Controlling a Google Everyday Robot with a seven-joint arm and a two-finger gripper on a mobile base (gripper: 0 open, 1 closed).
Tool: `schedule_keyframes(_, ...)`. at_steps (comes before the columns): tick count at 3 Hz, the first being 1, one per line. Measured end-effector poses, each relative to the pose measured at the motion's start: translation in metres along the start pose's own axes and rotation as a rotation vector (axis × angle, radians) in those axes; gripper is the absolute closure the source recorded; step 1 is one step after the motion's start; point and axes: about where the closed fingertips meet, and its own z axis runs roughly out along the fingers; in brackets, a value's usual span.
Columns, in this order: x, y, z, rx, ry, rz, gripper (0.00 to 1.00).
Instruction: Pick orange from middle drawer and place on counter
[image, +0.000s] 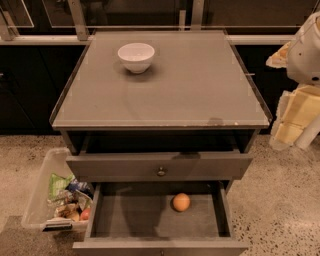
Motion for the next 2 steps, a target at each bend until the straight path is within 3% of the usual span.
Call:
schedule_keyframes(1, 0.002, 0.004, 0.001, 0.020, -0.008, 0.011, 0.00)
schedule_keyframes(2, 0.011, 0.028, 0.017, 0.028, -0.074, 0.067, 0.00)
